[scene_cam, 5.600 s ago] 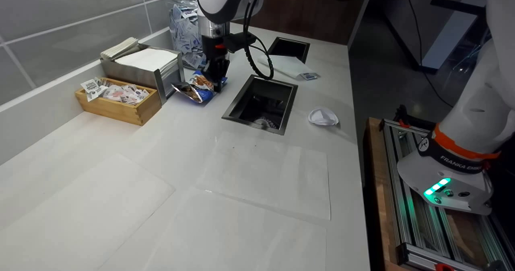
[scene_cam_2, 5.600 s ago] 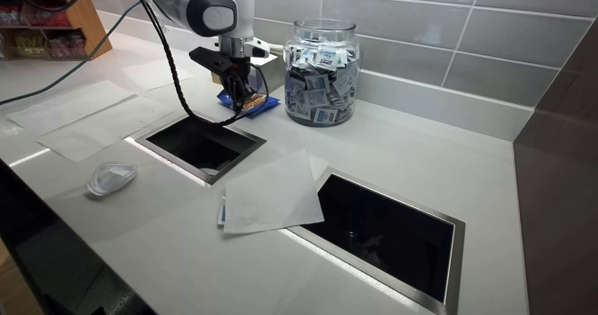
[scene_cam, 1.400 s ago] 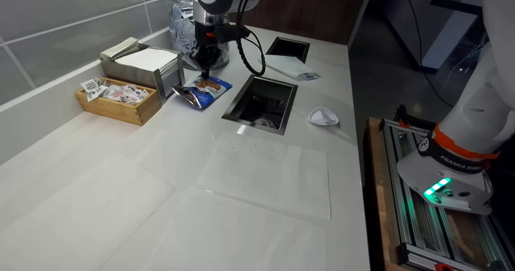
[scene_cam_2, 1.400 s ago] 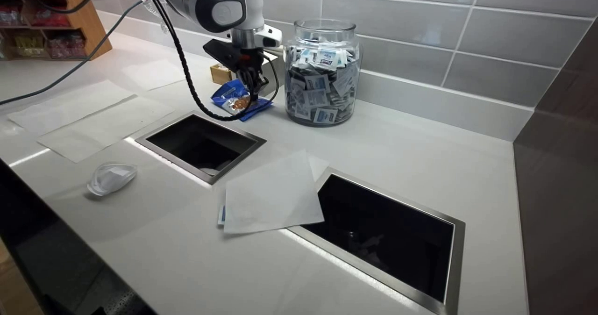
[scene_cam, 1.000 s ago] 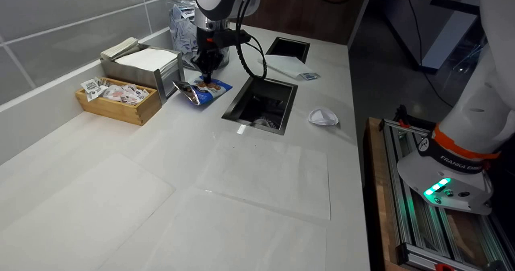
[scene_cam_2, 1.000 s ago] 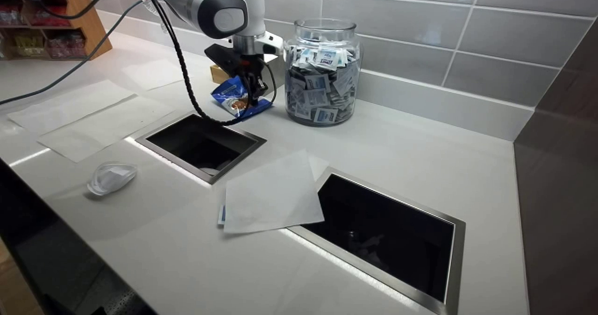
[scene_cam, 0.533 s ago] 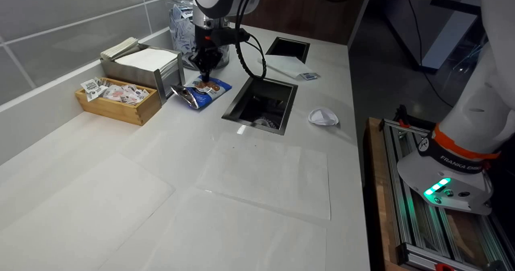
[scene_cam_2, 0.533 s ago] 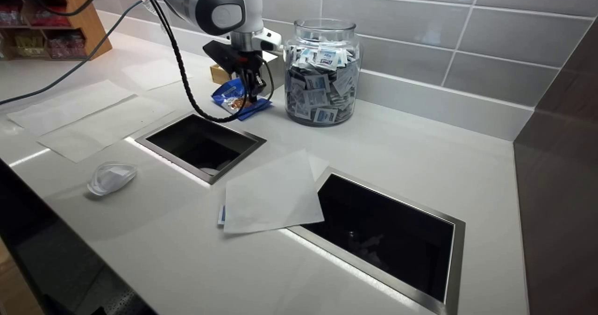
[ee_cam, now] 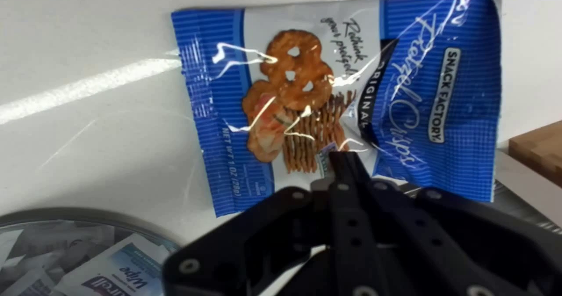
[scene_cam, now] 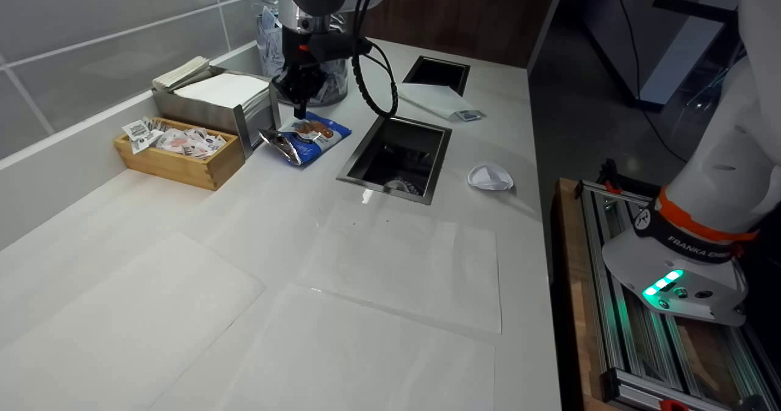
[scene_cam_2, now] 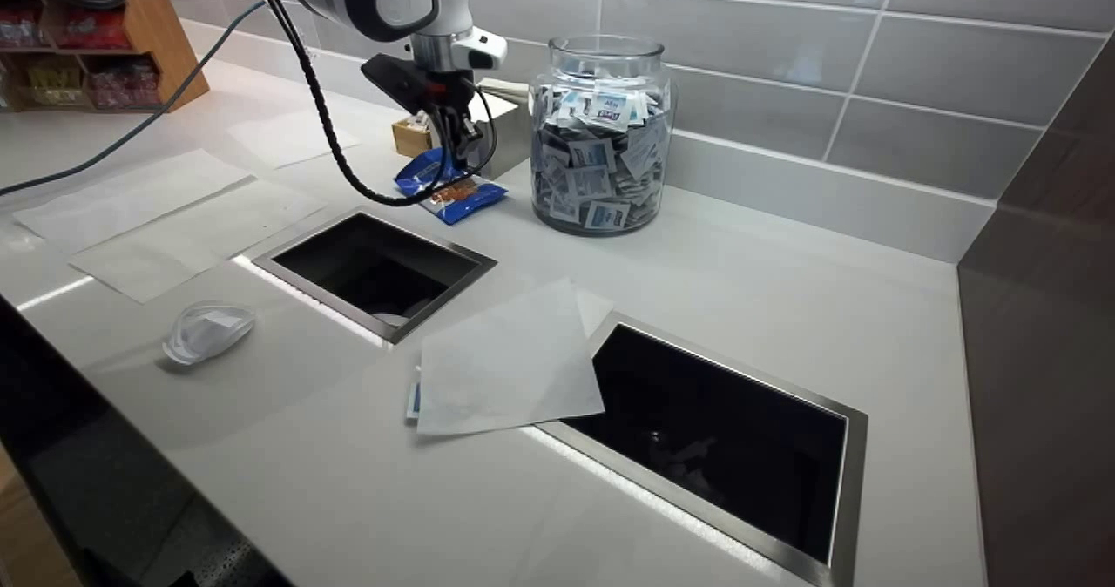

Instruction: Push down on the blue and white packet nine times

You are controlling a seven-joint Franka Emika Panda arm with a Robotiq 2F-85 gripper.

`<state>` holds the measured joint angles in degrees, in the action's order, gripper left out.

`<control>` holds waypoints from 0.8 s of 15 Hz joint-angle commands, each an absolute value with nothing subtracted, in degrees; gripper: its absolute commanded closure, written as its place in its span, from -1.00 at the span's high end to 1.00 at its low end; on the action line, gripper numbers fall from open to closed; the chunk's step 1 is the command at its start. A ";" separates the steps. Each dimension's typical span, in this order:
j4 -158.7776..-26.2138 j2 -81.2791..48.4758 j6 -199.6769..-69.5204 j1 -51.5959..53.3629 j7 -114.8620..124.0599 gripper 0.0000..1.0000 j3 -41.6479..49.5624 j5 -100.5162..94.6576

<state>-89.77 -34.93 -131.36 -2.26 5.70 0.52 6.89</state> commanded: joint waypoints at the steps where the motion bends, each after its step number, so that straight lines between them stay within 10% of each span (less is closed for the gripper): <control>1: -89.38 -36.63 -130.03 -2.08 6.18 -1.00 0.74 6.76; 12: -89.66 -36.99 -128.70 -2.29 6.08 -1.00 0.74 6.91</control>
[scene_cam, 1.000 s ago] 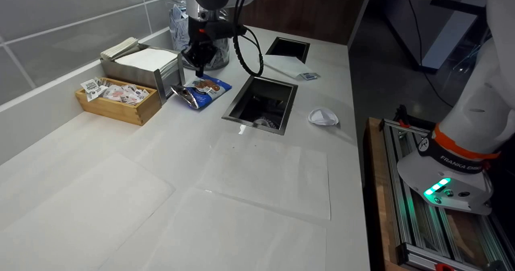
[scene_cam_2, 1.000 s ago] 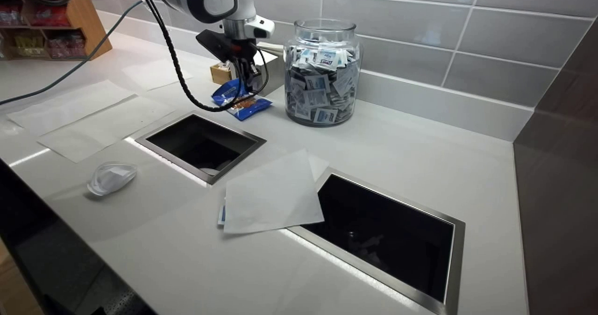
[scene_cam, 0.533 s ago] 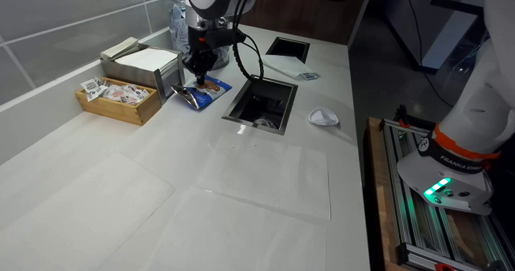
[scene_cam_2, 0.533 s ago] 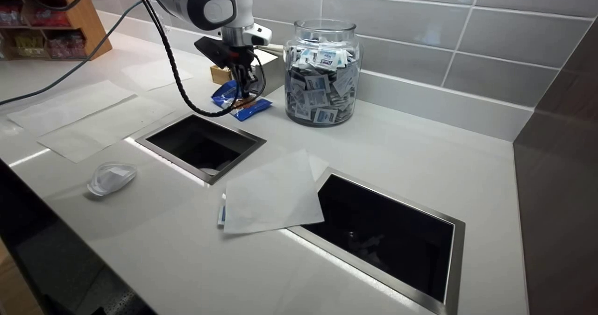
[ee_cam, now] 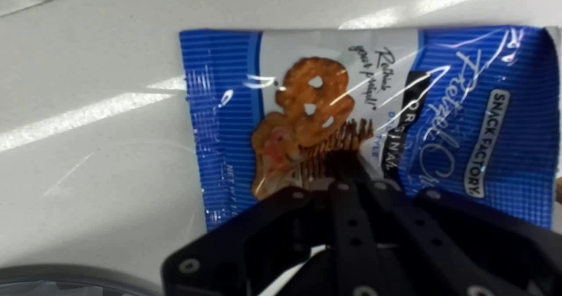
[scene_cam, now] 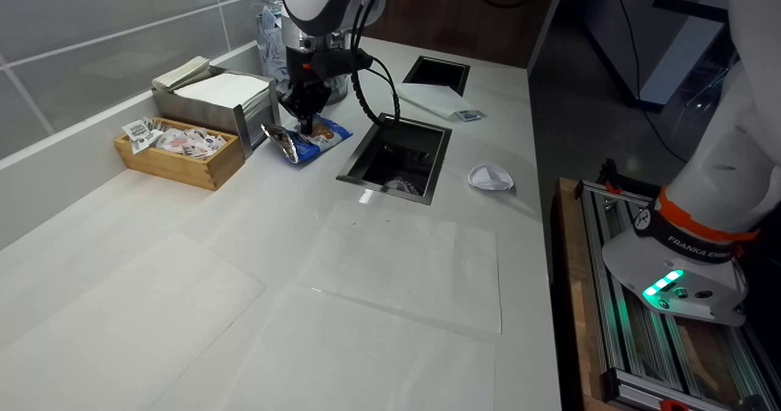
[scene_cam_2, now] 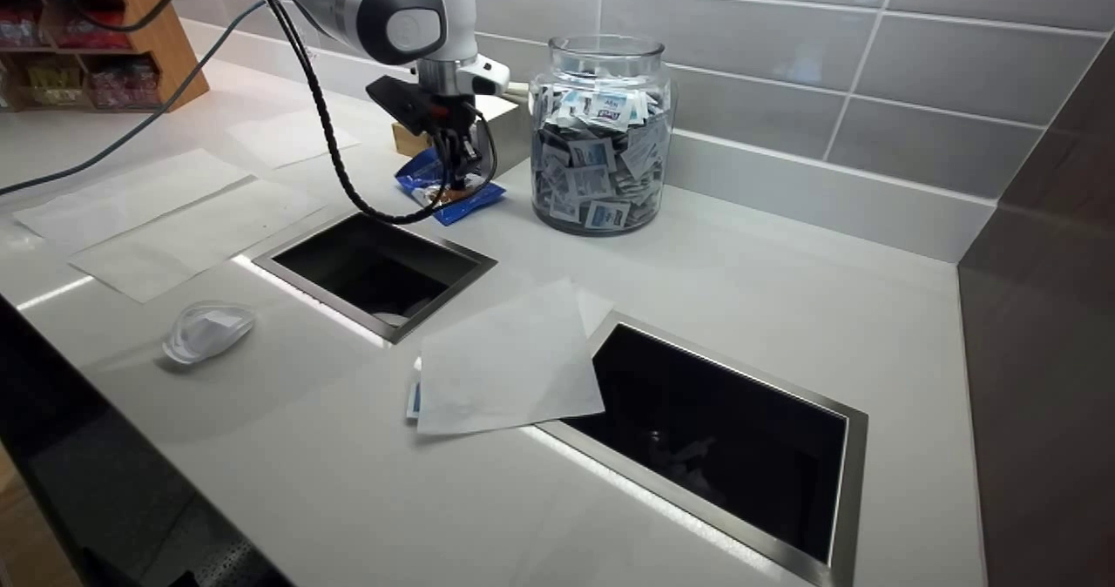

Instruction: Push down on the blue and white packet nine times

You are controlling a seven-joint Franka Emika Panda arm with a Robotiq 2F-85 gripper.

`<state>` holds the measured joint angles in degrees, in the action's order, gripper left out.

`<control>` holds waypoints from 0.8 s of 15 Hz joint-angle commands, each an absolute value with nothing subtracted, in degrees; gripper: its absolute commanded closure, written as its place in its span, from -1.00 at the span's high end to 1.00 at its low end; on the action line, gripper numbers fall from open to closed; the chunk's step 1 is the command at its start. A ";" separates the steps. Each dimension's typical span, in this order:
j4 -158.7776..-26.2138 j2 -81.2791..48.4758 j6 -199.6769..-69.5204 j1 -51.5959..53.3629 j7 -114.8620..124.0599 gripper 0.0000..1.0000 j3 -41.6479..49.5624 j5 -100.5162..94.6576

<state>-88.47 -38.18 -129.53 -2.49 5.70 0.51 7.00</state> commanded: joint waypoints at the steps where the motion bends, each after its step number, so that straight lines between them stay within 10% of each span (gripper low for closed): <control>1: -90.59 -35.94 -129.24 -2.26 6.12 -1.00 0.76 6.95; 12: -97.28 -31.09 -129.61 -4.08 9.71 -1.00 1.66 10.38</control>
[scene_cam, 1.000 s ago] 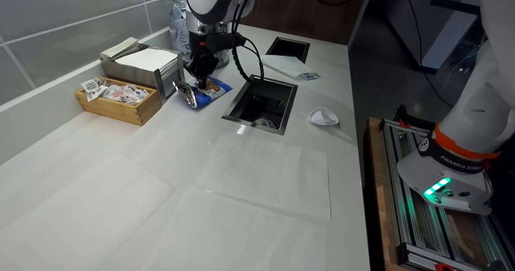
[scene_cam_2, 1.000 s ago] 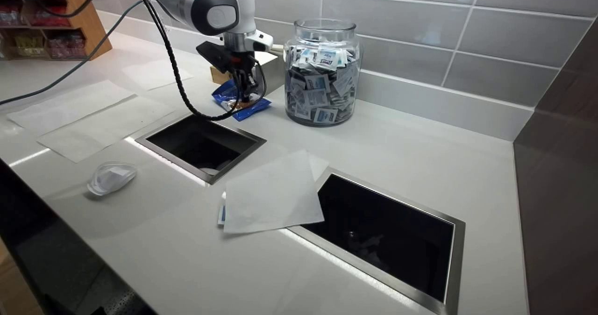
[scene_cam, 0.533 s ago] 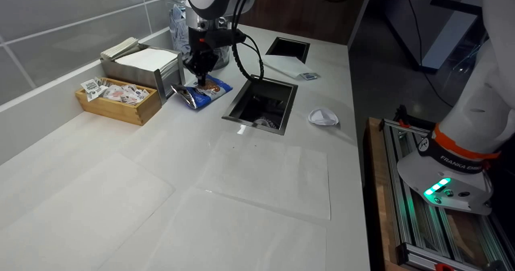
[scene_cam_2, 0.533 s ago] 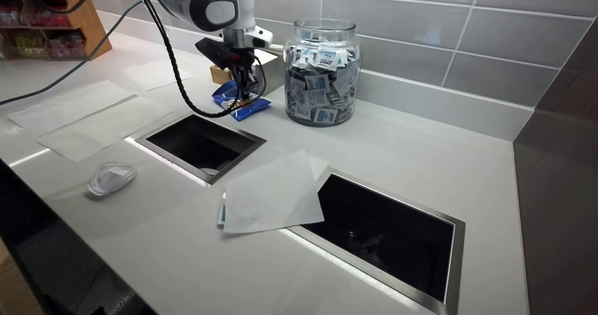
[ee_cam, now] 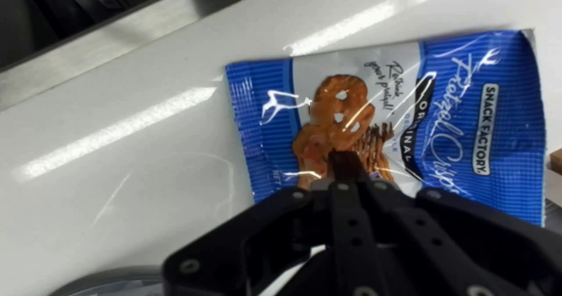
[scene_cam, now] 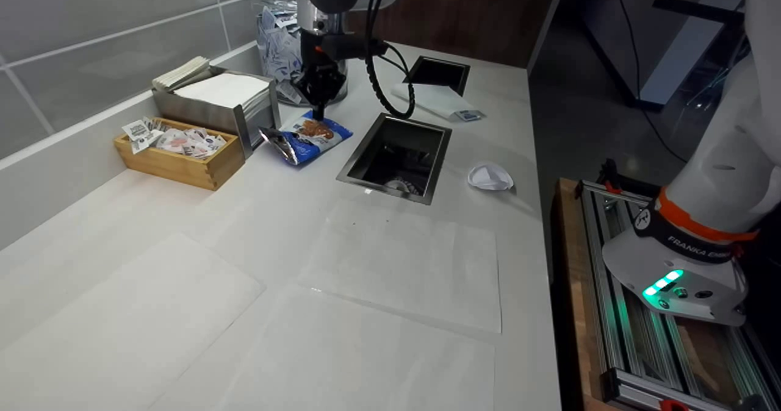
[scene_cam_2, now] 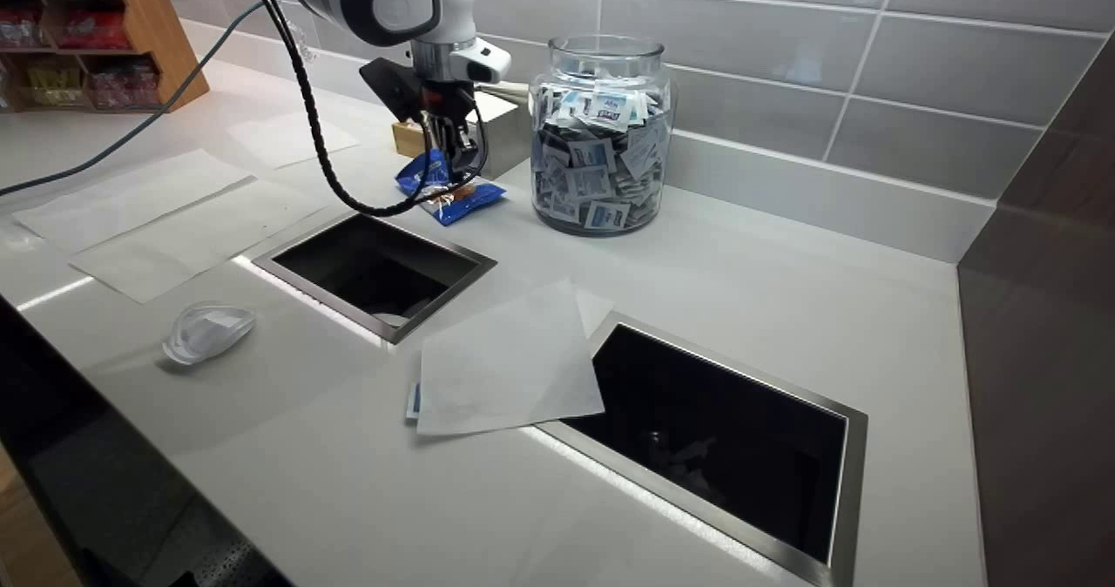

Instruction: Push down on the blue and white packet nine times

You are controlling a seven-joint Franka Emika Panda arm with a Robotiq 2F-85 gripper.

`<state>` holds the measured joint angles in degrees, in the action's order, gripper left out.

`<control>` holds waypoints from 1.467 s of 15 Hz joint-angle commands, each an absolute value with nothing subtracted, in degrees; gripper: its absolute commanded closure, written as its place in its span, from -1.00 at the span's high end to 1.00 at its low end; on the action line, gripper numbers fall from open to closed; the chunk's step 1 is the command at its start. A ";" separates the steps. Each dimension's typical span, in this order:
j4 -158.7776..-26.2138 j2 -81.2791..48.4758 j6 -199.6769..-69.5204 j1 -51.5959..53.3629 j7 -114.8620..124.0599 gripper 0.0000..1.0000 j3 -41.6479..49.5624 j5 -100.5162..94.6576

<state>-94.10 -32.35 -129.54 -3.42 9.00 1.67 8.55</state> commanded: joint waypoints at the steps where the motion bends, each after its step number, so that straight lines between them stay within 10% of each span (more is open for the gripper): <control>1: -97.20 -31.63 -129.55 -4.50 9.31 -1.00 1.55 10.97; 19: -96.80 -31.65 -129.21 -4.85 9.26 -1.00 1.95 12.49; 20: -97.10 -30.88 -129.15 -4.71 9.15 -0.48 1.84 12.46; 22: -97.61 -29.50 -129.73 -4.02 9.55 -0.36 2.13 11.67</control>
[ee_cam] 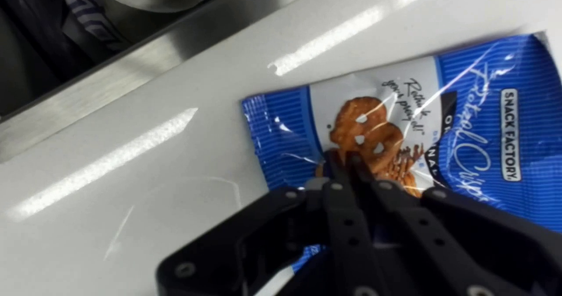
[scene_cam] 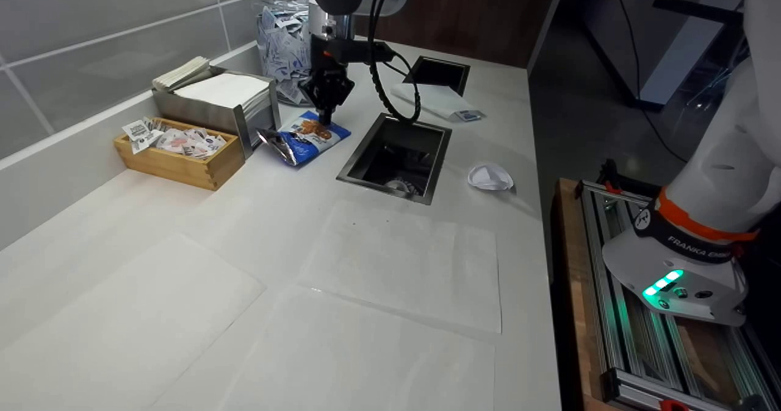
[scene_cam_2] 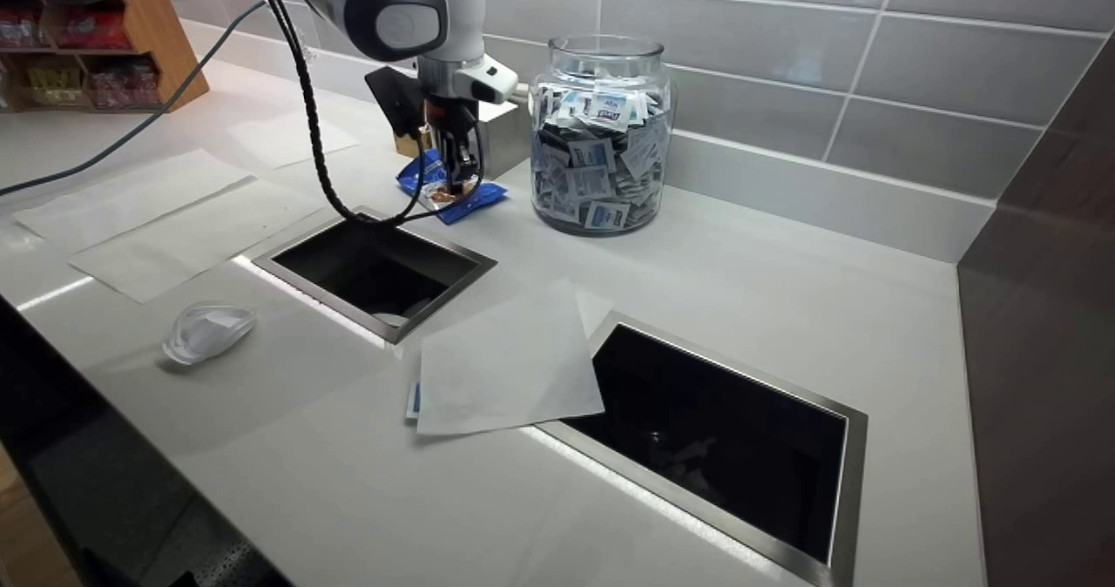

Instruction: Push down on the blue and white packet nine times

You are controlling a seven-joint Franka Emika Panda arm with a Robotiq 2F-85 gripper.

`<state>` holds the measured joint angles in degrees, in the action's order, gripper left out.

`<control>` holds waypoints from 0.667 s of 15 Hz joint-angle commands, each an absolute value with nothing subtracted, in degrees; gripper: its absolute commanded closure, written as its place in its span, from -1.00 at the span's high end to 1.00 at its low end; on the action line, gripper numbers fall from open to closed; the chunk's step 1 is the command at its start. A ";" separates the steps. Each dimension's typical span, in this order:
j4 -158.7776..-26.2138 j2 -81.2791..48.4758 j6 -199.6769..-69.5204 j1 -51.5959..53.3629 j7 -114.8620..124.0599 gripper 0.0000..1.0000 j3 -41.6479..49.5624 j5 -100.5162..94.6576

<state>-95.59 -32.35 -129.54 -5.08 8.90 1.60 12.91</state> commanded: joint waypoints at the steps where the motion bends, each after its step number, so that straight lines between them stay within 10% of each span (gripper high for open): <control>1: -97.83 -28.90 -130.03 -3.75 9.70 -0.19 2.13 11.52; 10: -101.10 -24.93 -133.61 -0.76 14.47 1.00 3.51 8.20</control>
